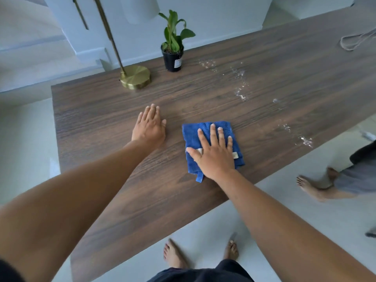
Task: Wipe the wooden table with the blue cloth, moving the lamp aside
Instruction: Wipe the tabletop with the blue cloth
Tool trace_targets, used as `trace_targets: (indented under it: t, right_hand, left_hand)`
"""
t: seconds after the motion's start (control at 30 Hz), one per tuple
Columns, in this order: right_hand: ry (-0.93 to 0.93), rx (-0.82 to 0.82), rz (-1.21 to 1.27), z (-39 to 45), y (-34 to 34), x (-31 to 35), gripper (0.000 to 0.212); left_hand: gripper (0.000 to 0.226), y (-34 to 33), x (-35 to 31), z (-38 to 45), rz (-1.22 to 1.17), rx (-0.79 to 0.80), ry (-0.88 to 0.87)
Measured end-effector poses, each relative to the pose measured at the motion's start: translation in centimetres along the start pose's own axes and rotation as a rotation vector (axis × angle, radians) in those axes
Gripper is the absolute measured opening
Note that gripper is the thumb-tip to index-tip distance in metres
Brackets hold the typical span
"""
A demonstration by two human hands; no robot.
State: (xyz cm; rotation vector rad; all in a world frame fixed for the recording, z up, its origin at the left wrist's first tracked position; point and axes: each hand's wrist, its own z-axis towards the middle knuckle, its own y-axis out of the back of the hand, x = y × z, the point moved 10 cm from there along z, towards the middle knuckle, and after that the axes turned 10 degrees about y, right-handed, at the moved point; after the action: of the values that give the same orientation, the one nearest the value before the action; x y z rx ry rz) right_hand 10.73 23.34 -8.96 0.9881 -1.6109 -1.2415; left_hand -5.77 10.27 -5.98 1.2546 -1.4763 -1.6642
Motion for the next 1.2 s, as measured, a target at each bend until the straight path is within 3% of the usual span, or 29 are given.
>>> trace_targets:
  t: [0.27,0.53,0.77,1.2]
  right_hand:
    - [-0.191,-0.066,-0.021,-7.5,1.4,-12.7,0.096]
    - [-0.392,-0.129,0.037,-11.2,2.3,-22.4,0.098]
    - [-0.271,-0.254,0.078,-9.1,2.7,-24.6,0.104]
    - [-0.031,-0.036,-0.016,3.4,4.5,-25.6,0.099]
  left_hand:
    - [0.060,-3.3,-11.3,-1.2,-0.028,0.080,-0.107]
    - [0.063,-7.4,-19.7,-1.8,-0.084,0.129,-0.018]
    - [0.067,-8.8,-19.9,-2.6,-0.009,0.022,0.041]
    - [0.066,-9.1,-19.6,-2.4,0.031,-0.022,0.068]
